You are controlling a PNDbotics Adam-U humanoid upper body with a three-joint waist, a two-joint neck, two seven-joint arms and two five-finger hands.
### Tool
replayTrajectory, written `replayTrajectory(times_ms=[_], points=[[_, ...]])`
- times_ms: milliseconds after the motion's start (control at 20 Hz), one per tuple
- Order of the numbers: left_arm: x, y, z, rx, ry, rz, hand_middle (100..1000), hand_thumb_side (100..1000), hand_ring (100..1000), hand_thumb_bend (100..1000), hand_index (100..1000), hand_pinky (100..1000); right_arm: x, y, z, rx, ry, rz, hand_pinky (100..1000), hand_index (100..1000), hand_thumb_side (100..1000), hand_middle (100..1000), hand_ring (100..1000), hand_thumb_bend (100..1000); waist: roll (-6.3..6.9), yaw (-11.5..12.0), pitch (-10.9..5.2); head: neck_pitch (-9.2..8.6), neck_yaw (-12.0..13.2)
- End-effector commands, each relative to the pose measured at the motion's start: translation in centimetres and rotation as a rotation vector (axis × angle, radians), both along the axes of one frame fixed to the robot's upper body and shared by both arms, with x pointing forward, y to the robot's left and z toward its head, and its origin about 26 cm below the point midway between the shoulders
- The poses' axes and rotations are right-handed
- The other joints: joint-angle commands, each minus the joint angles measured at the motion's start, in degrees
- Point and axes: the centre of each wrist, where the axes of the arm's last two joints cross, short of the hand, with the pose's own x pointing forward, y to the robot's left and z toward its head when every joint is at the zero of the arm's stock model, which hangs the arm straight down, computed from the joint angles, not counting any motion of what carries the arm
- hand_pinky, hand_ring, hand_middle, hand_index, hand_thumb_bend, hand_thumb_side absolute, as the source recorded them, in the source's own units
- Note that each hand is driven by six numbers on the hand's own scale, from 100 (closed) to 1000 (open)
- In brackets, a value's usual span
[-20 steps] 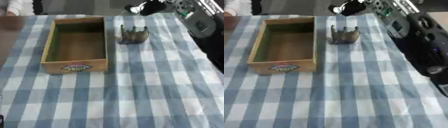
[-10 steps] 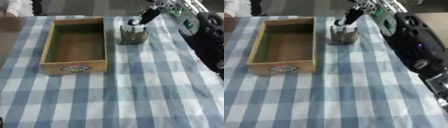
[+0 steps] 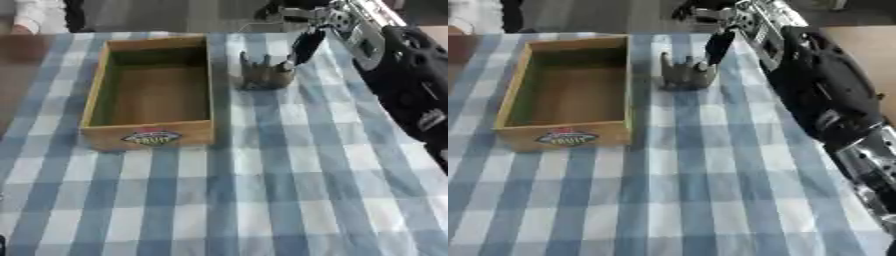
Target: Pick up objects on the table and place them in the box.
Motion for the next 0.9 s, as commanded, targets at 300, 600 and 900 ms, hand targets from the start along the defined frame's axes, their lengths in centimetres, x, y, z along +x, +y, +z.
replayTrajectory(times_ms=[300, 600, 900], points=[[-0.3, -0.1, 0.7, 0.003, -0.028, -0.011, 774, 667, 799, 100, 663, 770, 0.0, -0.5, 2.2, -0.067, 0.06, -0.041, 889, 1000, 122, 872, 954, 563, 0.08, 0.1, -0.6, -0.08, -0.1], [-0.3, -0.2, 0.7, 0.002, -0.029, -0.013, 774, 666, 799, 100, 662, 771, -0.6, 0.1, 3.4, -0.065, 0.106, -0.06, 878, 934, 246, 841, 947, 618, 0.05, 0.2, -0.35, 0.11, -0.2], [-0.3, -0.2, 0.7, 0.002, -0.03, -0.014, 774, 663, 798, 100, 662, 770, -1.4, 0.7, 4.6, -0.063, 0.137, -0.087, 869, 894, 348, 813, 939, 617, -0.01, 0.3, -0.24, 0.13, -0.3]])
